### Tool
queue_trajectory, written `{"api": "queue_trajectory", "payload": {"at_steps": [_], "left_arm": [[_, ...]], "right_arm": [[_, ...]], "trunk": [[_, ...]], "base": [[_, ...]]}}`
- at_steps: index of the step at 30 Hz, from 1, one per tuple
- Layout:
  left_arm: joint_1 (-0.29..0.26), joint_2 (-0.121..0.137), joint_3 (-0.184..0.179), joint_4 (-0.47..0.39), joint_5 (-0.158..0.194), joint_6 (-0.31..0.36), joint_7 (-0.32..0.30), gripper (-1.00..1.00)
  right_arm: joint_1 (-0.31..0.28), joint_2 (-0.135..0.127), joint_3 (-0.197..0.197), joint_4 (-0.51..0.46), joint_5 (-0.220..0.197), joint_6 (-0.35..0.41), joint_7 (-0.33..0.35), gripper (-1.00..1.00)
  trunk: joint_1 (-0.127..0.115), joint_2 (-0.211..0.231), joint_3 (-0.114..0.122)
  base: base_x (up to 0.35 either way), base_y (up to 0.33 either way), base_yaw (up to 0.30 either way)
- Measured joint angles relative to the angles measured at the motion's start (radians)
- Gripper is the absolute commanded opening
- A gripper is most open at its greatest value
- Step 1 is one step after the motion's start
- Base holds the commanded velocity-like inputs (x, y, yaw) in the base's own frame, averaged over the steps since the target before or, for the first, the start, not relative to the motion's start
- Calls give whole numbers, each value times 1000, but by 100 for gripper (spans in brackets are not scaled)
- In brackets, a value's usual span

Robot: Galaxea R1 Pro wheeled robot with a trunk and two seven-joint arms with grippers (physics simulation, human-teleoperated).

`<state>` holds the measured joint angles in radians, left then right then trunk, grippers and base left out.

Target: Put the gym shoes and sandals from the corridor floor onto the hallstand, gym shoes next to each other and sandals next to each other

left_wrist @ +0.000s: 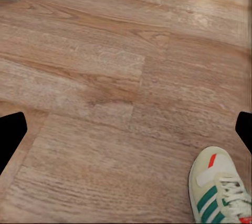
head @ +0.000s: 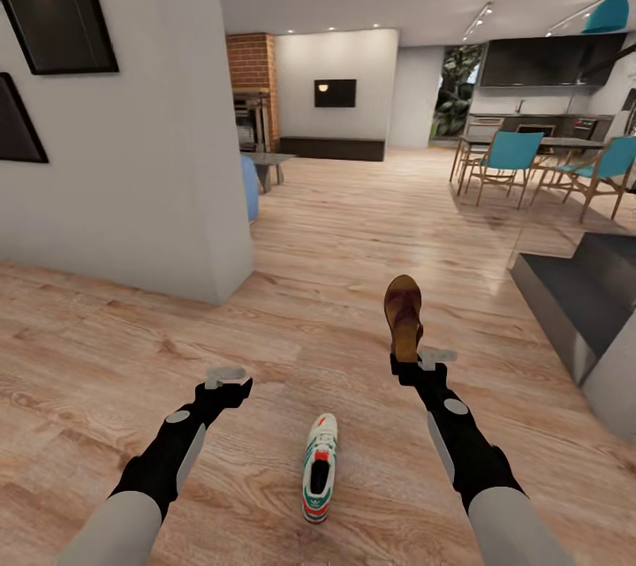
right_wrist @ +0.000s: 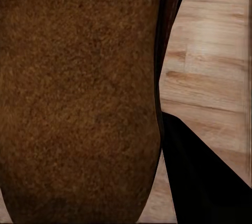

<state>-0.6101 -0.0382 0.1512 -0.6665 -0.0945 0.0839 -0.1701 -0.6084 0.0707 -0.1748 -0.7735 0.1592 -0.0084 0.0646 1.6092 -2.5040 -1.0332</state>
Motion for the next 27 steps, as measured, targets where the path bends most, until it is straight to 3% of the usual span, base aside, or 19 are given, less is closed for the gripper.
{"api": "queue_trajectory", "payload": {"at_steps": [7, 24, 27], "left_arm": [[0, 0, 0, 0, 0, 0, 0, 100], [0, -1, 0, 5, 0, 0, 0, 100], [0, 0, 0, 4, -2, 0, 0, 100]], "right_arm": [[0, 0, 0, 1, 1, 0, 0, -100], [0, 0, 2, -2, 1, 7, 0, -100], [0, 0, 0, -41, 1, 227, -1, -100]], "trunk": [[0, 0, 0], [0, 0, 0], [0, 0, 0]], "base": [[-109, -117, 1], [-6, -6, 0], [0, 0, 0]]}}
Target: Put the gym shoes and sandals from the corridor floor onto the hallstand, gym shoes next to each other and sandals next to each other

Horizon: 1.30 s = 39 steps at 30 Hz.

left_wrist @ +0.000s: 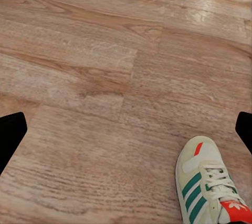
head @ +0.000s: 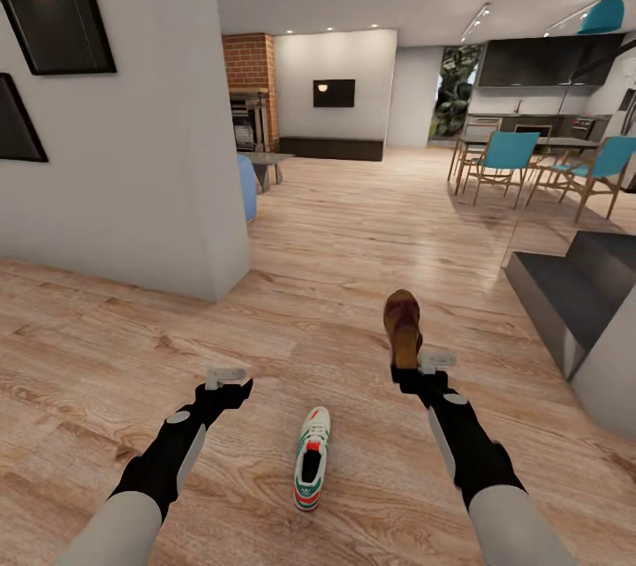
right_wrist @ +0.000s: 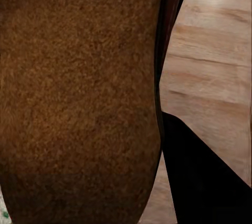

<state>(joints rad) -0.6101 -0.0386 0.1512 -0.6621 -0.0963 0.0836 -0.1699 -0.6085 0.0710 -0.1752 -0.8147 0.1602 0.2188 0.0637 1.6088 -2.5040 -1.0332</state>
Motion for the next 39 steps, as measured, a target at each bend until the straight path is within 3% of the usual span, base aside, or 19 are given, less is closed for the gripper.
{"api": "queue_trajectory", "payload": {"at_steps": [1, 2, 4, 7, 14, 31, 39], "left_arm": [[0, 0, 0, 0, 0, 0, 0, 100], [0, 0, 0, 0, -1, 0, 0, 100], [0, 0, 0, 1, -1, 0, 1, 100], [0, 0, 0, 1, -1, -1, 1, 100], [0, 0, 0, 2, -1, -1, 1, 100], [0, -1, 0, 2, 1, -1, 2, 100], [0, -2, 0, 2, 0, 0, 3, 100]], "right_arm": [[0, 0, 0, -11, 0, 45, 0, -100], [0, 0, 1, -43, 1, 161, 1, -100], [0, 1, 1, -97, 0, 245, 2, -100], [0, 1, 0, -150, 0, 280, 2, -100], [0, 1, 0, -224, -1, 302, 2, -100], [0, 1, 2, -236, -1, 306, 2, -100], [0, 1, 2, -236, -1, 305, 2, -100]], "trunk": [[0, 0, 0], [0, 0, 0], [0, 0, 0], [0, 0, 0], [0, 0, 0], [0, 0, 3], [0, 0, 3]], "base": [[0, 0, 0], [0, 0, 0], [0, 0, 0], [0, 0, 0], [0, 0, -67], [96, -62, -265], [31, -22, -61]]}}
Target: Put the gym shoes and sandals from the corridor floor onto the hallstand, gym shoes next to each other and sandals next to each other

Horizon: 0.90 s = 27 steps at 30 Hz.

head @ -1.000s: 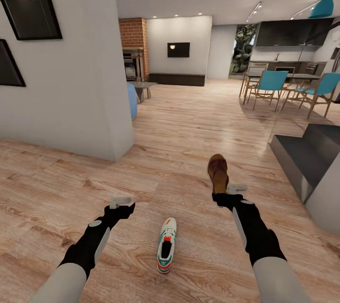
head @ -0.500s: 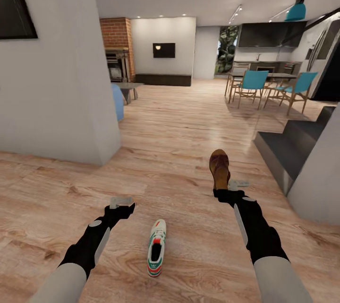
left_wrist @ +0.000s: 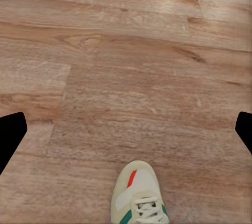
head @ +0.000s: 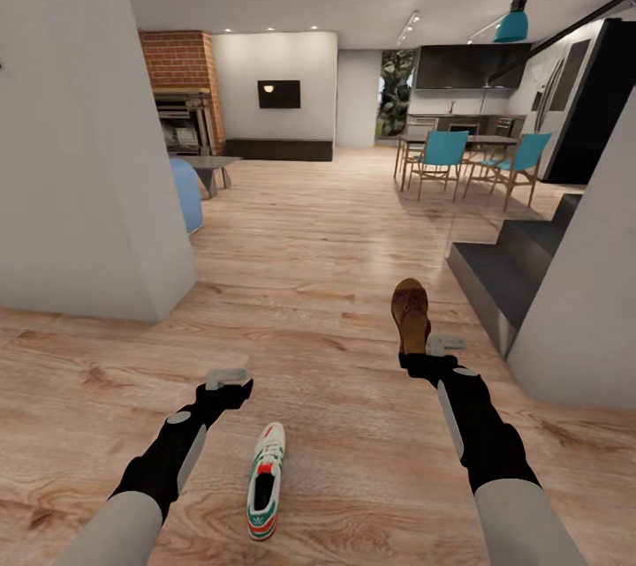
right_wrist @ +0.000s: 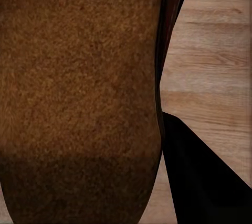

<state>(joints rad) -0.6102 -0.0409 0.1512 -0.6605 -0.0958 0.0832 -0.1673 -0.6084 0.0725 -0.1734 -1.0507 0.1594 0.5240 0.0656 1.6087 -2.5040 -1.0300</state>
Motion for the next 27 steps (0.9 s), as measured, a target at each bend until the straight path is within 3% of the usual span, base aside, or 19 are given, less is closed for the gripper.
{"api": "queue_trajectory", "payload": {"at_steps": [5, 27], "left_arm": [[0, 0, 1, 1, 1, -1, -1, 100], [0, -14, 1, 94, 1, -7, 1, 100]], "right_arm": [[0, 0, 0, 0, 0, 0, 0, -100], [0, 0, 0, 0, 1, 0, 0, -100]], "trunk": [[0, 0, -1], [10, -5, -117]], "base": [[2, -2, 7], [0, 0, 114]]}}
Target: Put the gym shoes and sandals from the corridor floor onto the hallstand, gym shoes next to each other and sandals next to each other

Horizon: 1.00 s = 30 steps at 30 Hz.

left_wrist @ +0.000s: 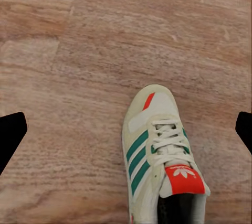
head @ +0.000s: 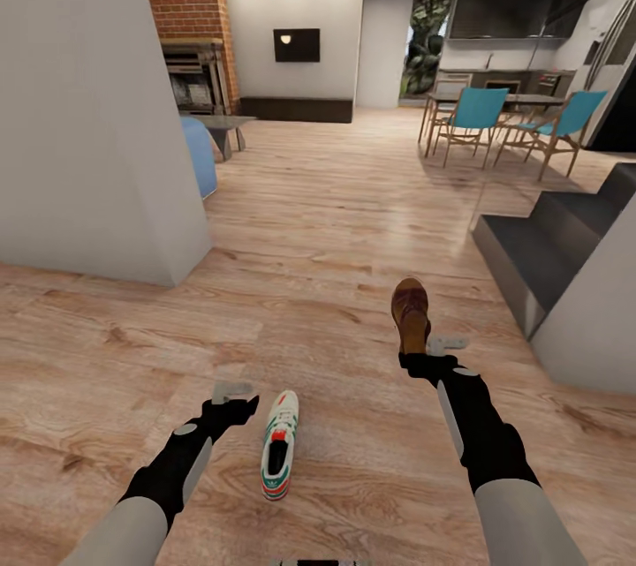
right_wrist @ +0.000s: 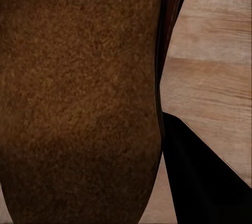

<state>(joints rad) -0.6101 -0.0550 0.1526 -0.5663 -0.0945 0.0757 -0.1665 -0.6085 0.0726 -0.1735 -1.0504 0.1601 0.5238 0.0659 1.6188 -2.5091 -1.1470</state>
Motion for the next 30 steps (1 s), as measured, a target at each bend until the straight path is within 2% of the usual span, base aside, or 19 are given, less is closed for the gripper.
{"api": "queue_trajectory", "payload": {"at_steps": [9, 19, 30], "left_arm": [[0, 0, 0, 1, 0, 0, 0, 100], [0, 0, -1, 2, 0, -2, 0, 100], [0, 0, -1, 2, 0, -2, 0, 100]], "right_arm": [[0, 0, 0, 0, 0, 0, 0, -100], [0, 0, -1, -2, -1, 0, 1, -100], [0, 0, -2, -2, -1, 1, 1, -100]], "trunk": [[4, -2, -49], [4, -2, -56], [4, -2, -56]], "base": [[0, 0, 134], [0, -21, 46], [0, -255, 1]]}}
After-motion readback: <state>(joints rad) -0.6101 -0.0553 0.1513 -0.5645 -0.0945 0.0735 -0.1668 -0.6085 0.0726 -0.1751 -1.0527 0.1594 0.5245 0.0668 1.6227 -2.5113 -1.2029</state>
